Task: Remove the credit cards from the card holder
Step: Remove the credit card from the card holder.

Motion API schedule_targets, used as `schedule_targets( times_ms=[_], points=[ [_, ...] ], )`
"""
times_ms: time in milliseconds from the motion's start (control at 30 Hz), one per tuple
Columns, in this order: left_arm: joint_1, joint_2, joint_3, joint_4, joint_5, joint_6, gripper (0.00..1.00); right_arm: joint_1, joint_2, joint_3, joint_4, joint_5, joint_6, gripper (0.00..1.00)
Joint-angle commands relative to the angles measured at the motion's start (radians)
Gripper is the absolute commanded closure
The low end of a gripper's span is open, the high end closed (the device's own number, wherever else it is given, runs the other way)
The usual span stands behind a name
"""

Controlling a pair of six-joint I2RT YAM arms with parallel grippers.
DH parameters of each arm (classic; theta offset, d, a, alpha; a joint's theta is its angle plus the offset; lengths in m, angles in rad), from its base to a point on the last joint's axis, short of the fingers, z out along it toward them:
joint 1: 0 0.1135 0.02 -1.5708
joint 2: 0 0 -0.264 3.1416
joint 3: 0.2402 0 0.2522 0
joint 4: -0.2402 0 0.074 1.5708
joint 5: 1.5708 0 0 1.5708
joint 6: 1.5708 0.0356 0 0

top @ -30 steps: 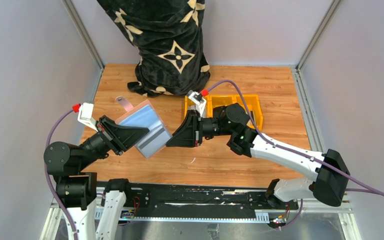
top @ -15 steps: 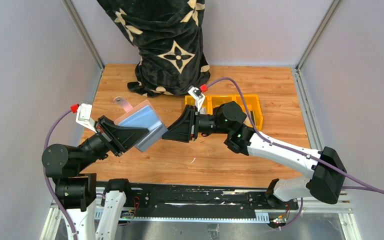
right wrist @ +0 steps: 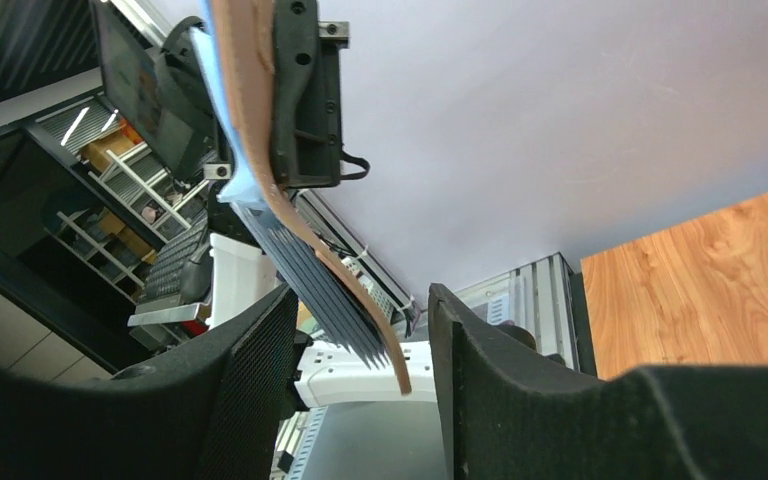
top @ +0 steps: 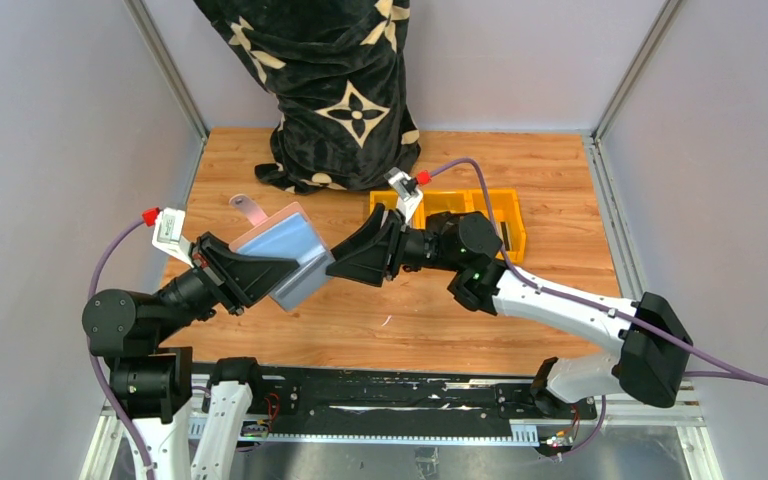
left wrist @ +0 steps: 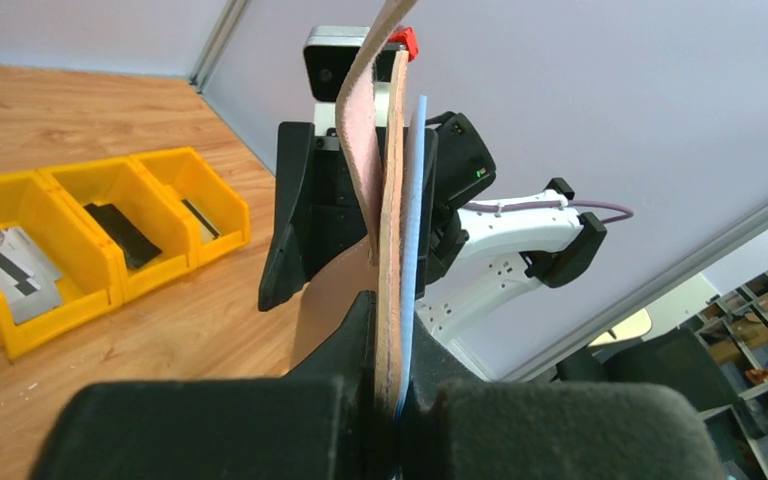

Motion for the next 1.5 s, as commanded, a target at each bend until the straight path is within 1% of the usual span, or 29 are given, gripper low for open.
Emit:
schedule_targets(
  times_ms=[0,200,367,600,1000,1167,1467],
  points=[
    [-0.001,0.015,0.034,-0.001,0.040,-0.014,1.00,0.014,-0.033,-0.035,0.154,-0.027,-0.010,0.45],
    [-0.001,0.038,0.077,-0.011,0.064,-0.022,1.00,0.014,-0.079,-0.112,0.177,-0.101,-0.067,0.42],
    [-0.001,0.059,0.121,-0.038,0.092,-0.022,1.00,0.014,-0.101,-0.158,0.231,-0.130,-0.086,0.44],
    [-0.001,0.070,0.153,-0.061,0.099,-0.022,1.00,0.013,-0.081,-0.124,0.247,-0.130,-0.074,0.51],
    [-0.002,0.068,0.152,-0.063,0.094,-0.017,1.00,0.017,-0.041,-0.074,0.272,-0.143,-0.039,0.53],
    [-0.001,0.068,0.153,-0.054,0.094,-0.025,1.00,0.018,-0.027,-0.059,0.266,-0.146,-0.038,0.59],
    [-0.001,0.073,0.161,-0.048,0.095,-0.032,1.00,0.019,-0.022,-0.064,0.264,-0.158,-0.044,0.62]
  ],
)
